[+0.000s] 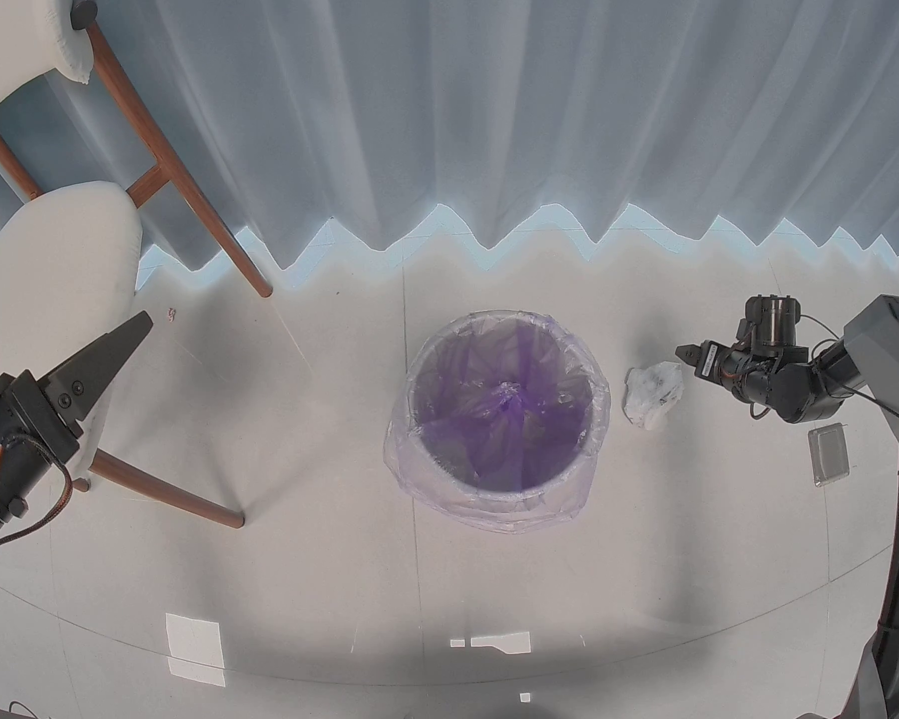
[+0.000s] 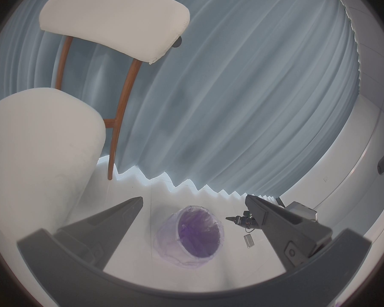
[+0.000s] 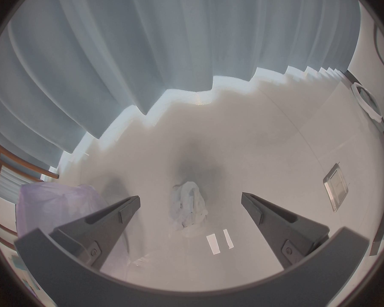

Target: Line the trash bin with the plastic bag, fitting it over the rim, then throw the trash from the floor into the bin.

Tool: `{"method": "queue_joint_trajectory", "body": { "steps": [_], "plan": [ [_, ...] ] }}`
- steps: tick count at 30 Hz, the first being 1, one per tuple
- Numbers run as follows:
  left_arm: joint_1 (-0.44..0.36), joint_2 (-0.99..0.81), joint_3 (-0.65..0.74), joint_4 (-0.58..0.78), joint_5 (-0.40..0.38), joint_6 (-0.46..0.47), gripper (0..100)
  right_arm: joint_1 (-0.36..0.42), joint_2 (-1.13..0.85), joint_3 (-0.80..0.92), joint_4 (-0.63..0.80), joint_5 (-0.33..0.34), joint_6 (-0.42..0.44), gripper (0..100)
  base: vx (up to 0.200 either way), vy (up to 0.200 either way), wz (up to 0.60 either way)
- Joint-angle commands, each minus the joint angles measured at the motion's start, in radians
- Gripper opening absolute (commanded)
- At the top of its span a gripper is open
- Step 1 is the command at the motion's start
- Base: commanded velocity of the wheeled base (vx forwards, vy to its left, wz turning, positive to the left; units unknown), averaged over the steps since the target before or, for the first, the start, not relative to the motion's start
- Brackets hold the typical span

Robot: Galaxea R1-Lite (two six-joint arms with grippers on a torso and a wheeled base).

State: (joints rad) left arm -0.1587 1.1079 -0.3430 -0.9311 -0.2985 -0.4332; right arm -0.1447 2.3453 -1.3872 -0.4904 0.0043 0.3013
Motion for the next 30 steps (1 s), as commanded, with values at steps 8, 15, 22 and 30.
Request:
{"method": "queue_joint_trajectory", "body": {
  "steps": [8, 15, 22, 30],
  "plan": [
    [0.001, 0.003, -0.011, 0.005, -0.002, 0.001, 100, 0.002, 0.112, -0.022, -0.005, -0.01, 0.007, 100, 0.0, 0.0, 0.0],
    [0.002, 0.006, -0.014, 0.005, -0.001, 0.001, 100, 0.002, 0.189, -0.049, -0.033, -0.021, 0.01, 100, 0.0, 0.0, 0.0],
    [0.016, 0.006, -0.014, 0.005, 0.001, 0.002, 100, 0.019, 0.261, -0.101, -0.073, -0.032, 0.012, 100, 0.0, 0.0, 0.0],
    [0.033, 0.0, -0.027, -0.002, 0.006, 0.001, 100, 0.051, 0.338, -0.222, -0.059, -0.052, 0.035, 0, 0.0, 0.0, 0.0]
  ]
}}
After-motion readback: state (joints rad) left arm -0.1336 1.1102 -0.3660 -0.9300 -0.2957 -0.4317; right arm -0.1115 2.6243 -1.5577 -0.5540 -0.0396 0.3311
